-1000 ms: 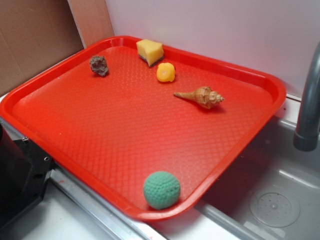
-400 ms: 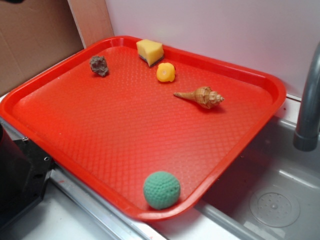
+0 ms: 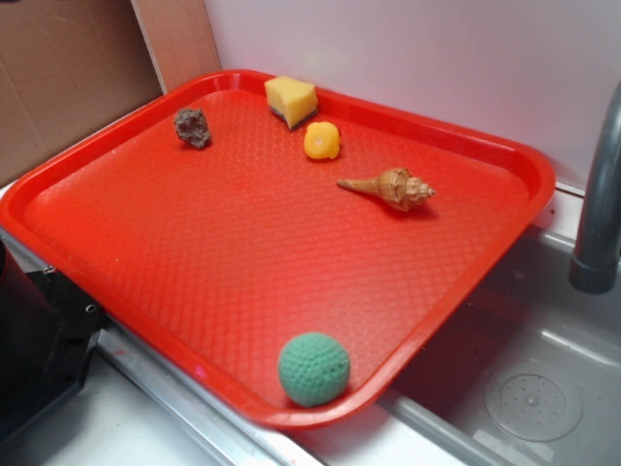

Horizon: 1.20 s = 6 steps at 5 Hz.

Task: Grab the rock.

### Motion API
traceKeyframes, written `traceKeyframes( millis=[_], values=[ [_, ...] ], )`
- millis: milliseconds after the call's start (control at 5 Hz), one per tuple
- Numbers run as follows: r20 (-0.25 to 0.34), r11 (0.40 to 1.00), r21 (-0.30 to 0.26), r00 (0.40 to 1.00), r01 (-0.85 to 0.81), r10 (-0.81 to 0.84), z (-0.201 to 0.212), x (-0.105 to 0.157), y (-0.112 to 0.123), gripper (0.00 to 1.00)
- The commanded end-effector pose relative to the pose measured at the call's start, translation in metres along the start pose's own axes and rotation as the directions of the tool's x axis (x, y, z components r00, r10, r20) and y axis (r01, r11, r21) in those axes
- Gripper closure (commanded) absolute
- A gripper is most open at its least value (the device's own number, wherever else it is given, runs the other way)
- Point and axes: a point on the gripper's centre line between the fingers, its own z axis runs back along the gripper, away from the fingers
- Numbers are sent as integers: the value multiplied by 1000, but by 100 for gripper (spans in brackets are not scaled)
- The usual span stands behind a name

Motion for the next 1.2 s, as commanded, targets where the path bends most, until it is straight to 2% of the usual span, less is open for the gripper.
traceKeyframes(
  millis=[0, 200, 400, 600, 800, 1000],
  values=[
    [99, 985, 12, 980, -174, 172, -37, 42, 38, 0],
    [145, 978, 34, 970, -204, 197, -59, 58, 56, 0],
    [174, 975, 44, 963, -217, 207, -79, 65, 64, 0],
    [191, 968, 78, 957, -237, 219, -100, 72, 67, 0],
    [192, 972, 62, 959, -225, 210, -128, 83, 66, 0],
    [198, 974, 82, 962, -210, 191, -148, 92, 65, 0]
  ],
)
